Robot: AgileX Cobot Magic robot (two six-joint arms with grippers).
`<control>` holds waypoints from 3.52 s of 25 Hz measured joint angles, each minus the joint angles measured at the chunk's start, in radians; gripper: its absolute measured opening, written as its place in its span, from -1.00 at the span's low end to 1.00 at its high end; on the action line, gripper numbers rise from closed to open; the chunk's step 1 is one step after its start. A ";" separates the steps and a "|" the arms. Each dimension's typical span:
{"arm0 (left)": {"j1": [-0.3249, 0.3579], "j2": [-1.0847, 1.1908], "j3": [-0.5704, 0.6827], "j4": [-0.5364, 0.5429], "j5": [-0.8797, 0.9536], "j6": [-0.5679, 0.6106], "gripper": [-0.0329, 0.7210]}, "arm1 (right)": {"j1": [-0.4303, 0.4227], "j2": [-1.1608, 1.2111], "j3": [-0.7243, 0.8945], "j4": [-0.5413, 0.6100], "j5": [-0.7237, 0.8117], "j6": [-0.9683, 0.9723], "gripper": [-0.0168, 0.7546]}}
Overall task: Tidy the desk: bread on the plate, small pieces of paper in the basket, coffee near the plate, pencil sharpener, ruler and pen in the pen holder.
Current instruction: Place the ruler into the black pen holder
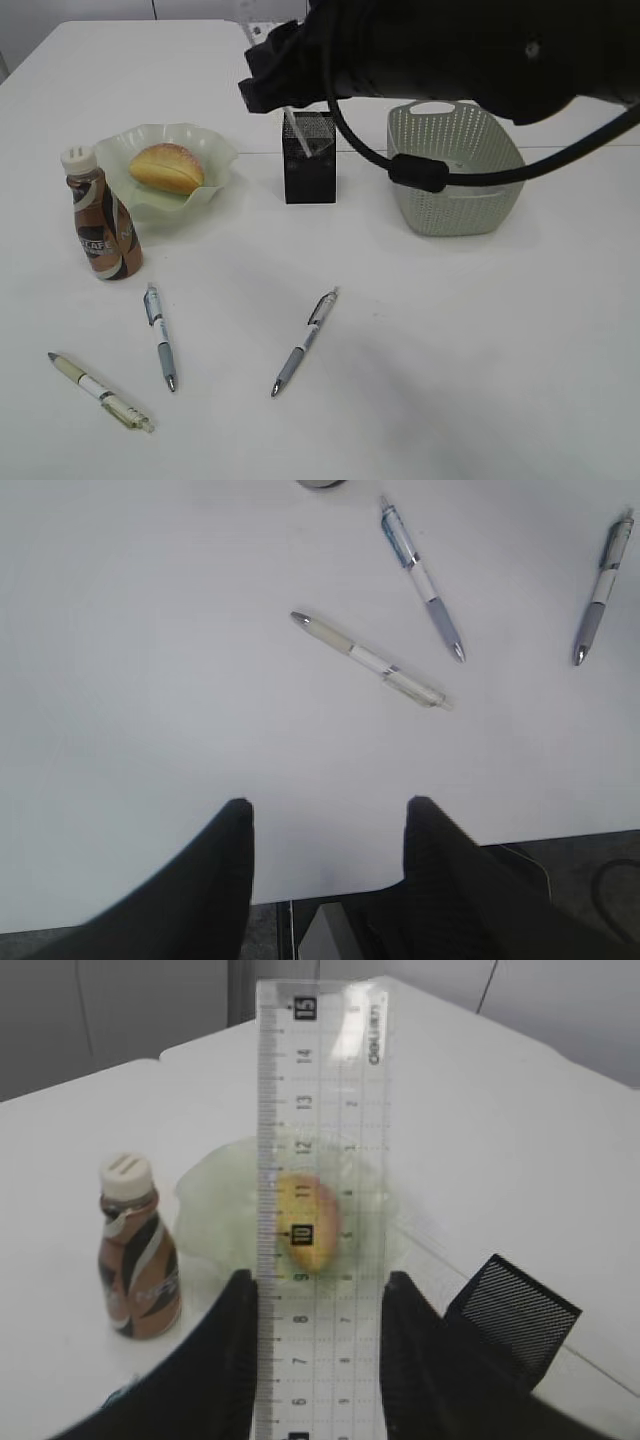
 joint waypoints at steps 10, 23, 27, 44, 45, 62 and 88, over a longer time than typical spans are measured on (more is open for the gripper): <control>0.000 0.000 0.000 -0.011 0.000 0.000 -0.03 | -0.092 0.095 0.030 0.014 -0.403 -0.002 -0.30; 0.000 0.000 0.000 -0.011 0.000 0.000 -0.03 | -0.116 0.287 -0.027 0.152 -0.747 -0.008 -0.30; 0.000 0.000 0.000 -0.011 0.000 0.000 -0.03 | -0.134 0.352 -0.117 0.161 -0.707 -0.008 -0.30; 0.000 0.000 0.000 0.032 0.000 0.000 -0.05 | -0.160 0.571 -0.377 0.172 -0.545 0.010 -0.30; 0.000 0.000 0.000 0.032 0.000 0.000 -0.05 | -0.162 0.579 -0.386 0.172 -0.542 0.010 -0.30; 0.000 0.000 0.000 0.032 0.002 0.000 -0.05 | -0.197 0.726 -0.577 0.189 -0.444 0.015 -0.30; 0.000 0.000 0.000 0.032 0.002 0.000 -0.05 | -0.199 0.743 -0.596 0.177 -0.385 0.042 -0.30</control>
